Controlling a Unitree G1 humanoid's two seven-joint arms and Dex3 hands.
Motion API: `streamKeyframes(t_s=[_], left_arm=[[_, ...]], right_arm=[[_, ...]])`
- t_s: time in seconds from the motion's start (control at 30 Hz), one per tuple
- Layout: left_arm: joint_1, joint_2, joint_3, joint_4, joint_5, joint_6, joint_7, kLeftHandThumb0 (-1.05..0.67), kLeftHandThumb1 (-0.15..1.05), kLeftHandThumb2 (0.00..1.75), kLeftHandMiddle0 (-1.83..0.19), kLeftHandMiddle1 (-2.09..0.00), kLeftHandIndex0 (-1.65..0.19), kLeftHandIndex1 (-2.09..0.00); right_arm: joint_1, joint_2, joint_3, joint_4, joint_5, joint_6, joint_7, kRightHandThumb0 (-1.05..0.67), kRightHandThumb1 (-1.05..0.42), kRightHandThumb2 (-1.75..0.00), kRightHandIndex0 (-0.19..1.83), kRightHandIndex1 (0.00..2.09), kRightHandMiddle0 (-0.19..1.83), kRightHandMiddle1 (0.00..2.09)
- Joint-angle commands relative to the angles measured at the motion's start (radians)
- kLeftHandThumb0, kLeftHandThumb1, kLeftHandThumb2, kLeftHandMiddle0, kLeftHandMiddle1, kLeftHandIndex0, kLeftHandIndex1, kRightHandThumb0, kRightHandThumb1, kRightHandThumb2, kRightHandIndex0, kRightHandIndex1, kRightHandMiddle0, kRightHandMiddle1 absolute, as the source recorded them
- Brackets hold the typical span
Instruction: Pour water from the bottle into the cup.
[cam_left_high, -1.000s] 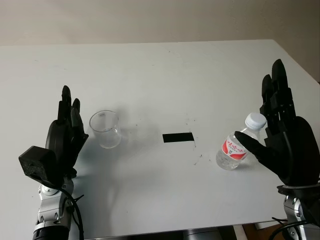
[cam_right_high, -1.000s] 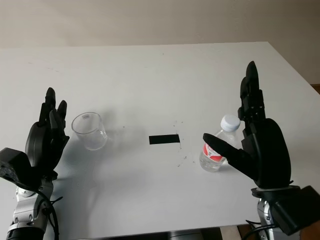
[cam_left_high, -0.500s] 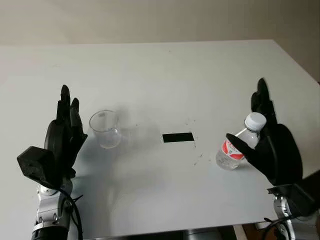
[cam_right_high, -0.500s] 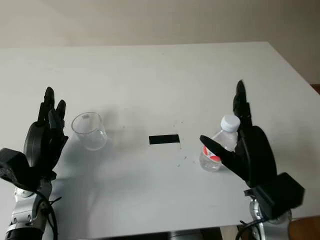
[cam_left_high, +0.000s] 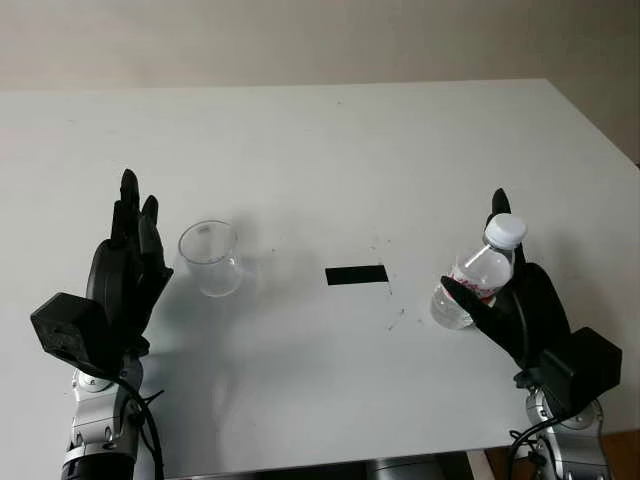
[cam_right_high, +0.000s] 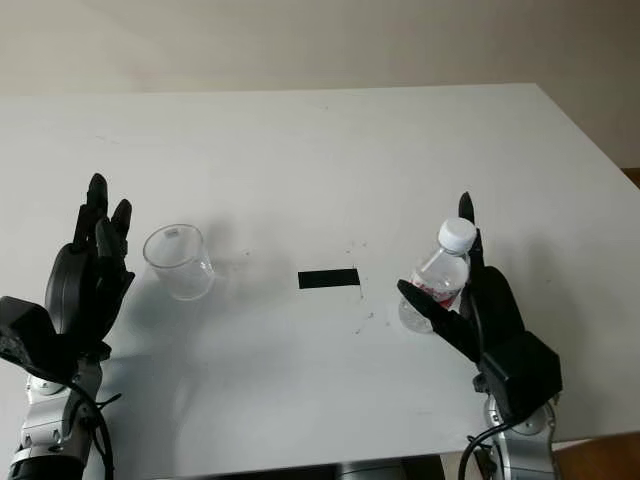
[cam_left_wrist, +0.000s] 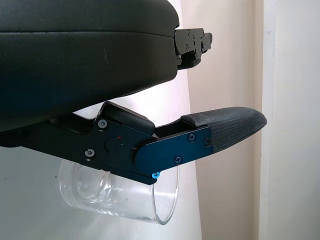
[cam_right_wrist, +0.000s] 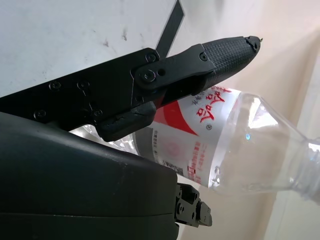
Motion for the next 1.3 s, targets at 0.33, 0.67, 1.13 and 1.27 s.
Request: streamKeyframes(t_s=[0.33, 0.67, 1.13, 1.27], left_arm=[[0.000, 0.007, 0.001, -0.013, 0.007, -0.002, 0.009, -0.83, 1.05, 0.71, 0.19, -0.33, 0.09, 0.00], [0.005, 0.002, 0.000, -0.020, 0.011, -0.004, 0.020, -0.84, 1.05, 0.71, 0.19, -0.34, 0.09, 0.00], [0.009, -0.003, -0.004, -0.025, 0.016, -0.005, 0.030, -0.84, 1.05, 0.71, 0.19, -0.32, 0.10, 0.00], [0.011, -0.001, -0.007, -0.031, 0.020, 0.005, 0.034, -0.85, 1.05, 0.72, 0.19, -0.32, 0.10, 0.00]], right_arm=[[0.002, 0.073, -0.024, -0.081, 0.191, 0.056, 0.022, -0.67, -0.95, -0.05, 0.33, 0.19, 0.34, 0.23], [-0.015, 0.048, -0.027, -0.014, 0.145, -0.089, 0.087, -0.56, -1.00, -0.05, 0.20, 1.73, 0.28, 1.61], [-0.013, -0.011, -0.009, 0.010, -0.006, -0.175, 0.075, -0.38, -1.05, -0.17, 0.14, 2.09, 0.08, 2.09], [-0.017, 0.002, -0.003, 0.011, -0.063, -0.182, 0.012, -0.32, -1.05, -0.21, 0.00, 2.09, -0.08, 2.09]])
